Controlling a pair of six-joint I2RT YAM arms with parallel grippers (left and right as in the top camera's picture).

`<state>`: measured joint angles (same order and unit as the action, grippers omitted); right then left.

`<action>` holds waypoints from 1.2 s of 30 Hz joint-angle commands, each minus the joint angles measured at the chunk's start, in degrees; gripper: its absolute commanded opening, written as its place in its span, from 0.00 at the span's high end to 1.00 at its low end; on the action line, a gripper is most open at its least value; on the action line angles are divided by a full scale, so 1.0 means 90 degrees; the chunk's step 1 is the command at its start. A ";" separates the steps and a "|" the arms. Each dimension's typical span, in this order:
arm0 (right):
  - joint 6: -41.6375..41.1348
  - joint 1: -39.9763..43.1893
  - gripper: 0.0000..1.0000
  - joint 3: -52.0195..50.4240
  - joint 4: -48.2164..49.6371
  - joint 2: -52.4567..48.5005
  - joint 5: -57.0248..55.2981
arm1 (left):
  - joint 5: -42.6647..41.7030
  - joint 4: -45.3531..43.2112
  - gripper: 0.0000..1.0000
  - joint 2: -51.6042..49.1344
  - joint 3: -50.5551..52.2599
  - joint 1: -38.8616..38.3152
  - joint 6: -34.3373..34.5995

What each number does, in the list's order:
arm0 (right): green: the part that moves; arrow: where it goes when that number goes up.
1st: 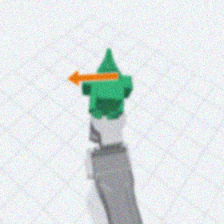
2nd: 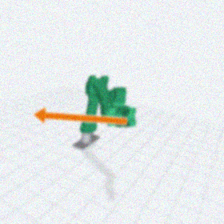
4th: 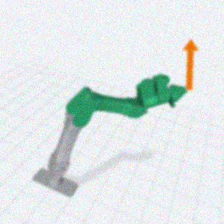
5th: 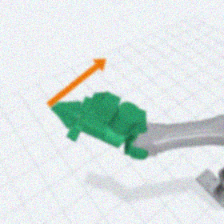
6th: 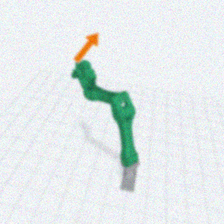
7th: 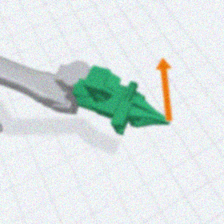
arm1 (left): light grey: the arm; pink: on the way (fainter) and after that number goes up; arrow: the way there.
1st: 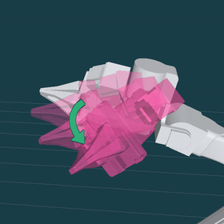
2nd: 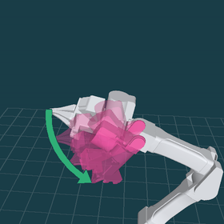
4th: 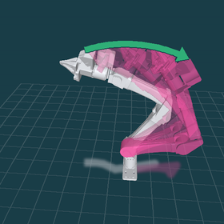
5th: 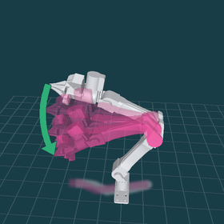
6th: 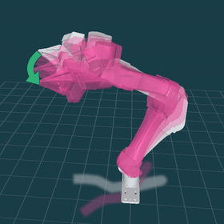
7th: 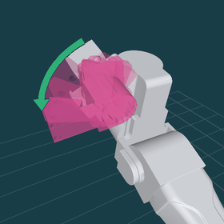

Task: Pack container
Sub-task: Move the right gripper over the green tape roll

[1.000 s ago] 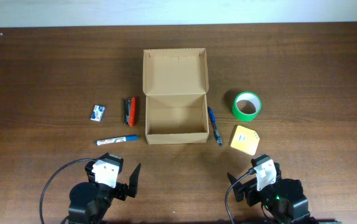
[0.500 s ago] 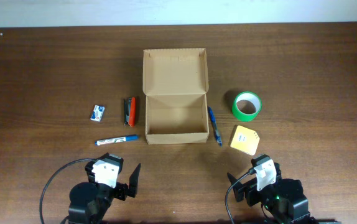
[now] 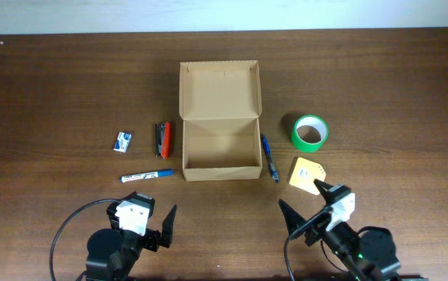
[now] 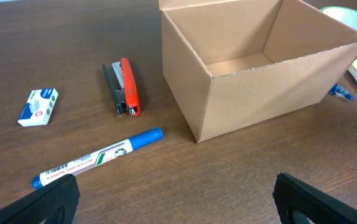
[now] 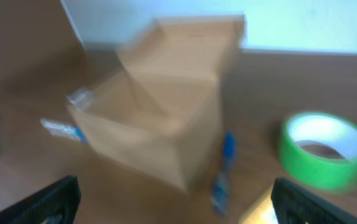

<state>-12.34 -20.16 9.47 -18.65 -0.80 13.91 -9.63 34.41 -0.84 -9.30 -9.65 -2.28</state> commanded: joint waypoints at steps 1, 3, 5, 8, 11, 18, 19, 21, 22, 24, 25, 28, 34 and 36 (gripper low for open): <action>-0.2256 0.0039 0.01 -0.0012 0.0253 0.0073 0.0811 | -0.0068 -0.0017 0.00 0.0061 0.0034 -0.0017 0.0066; -0.3432 0.0039 0.01 -0.0012 0.0245 0.0073 0.0940 | -0.0068 -0.0017 0.00 0.0061 0.0034 -0.0017 0.0066; -0.3944 0.0039 0.01 -0.0012 0.0238 0.0073 0.0933 | -0.0068 -0.0017 0.00 0.0061 0.0034 -0.0017 0.0066; -0.4197 0.0039 0.01 -0.0012 0.0342 0.0073 0.0784 | -0.0068 -0.0017 0.00 0.0061 0.0034 -0.0017 0.0066; -0.4216 0.0041 0.01 -0.0012 0.0330 0.0053 0.0775 | -0.0068 -0.0017 0.00 0.0061 0.0034 -0.0017 0.0066; -0.3881 0.0041 0.01 0.0068 0.0240 -0.0855 0.1103 | -0.0068 -0.0017 0.00 0.0061 0.0034 -0.0017 0.0066; -0.3789 0.0041 0.01 0.0134 0.0243 -0.1132 0.1124 | -0.0068 -0.0017 0.00 0.0061 0.0034 -0.0017 0.0066; -0.3526 0.0041 0.01 0.0367 0.0243 -0.1749 0.1156 | -0.0068 -0.0017 0.00 0.0061 0.0034 -0.0017 0.0066; -0.3356 0.0041 0.01 0.0539 0.0238 -0.2081 0.1185 | -0.0068 -0.0017 0.00 0.0061 0.0034 -0.0017 0.0066; -0.2997 0.0041 0.01 0.1005 0.0136 -0.2781 0.1219 | -0.0068 -0.0017 0.00 0.0061 0.0034 -0.0017 0.0066; -0.2718 0.0041 0.01 0.1387 -0.0019 -0.3257 0.1212 | -0.0068 -0.0017 0.00 0.0061 0.0034 -0.0017 0.0066; -0.2237 0.0041 0.01 0.2339 -0.0680 -0.4262 0.0940 | -0.0068 -0.0017 0.01 0.0061 0.0034 -0.0017 0.0066; -0.1591 0.0041 0.01 0.4447 -0.2409 -0.6071 -0.0211 | -0.0068 -0.0017 0.00 0.0061 0.0034 -0.0017 0.0066; -0.1481 0.0041 0.01 0.5161 -0.2936 -0.6620 -0.0442 | -0.0068 -0.0017 0.00 0.0061 0.0034 -0.0017 0.0066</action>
<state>-30.04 -20.12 48.64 -41.82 -55.57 16.12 -9.65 34.46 -0.84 -9.30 -9.65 -2.28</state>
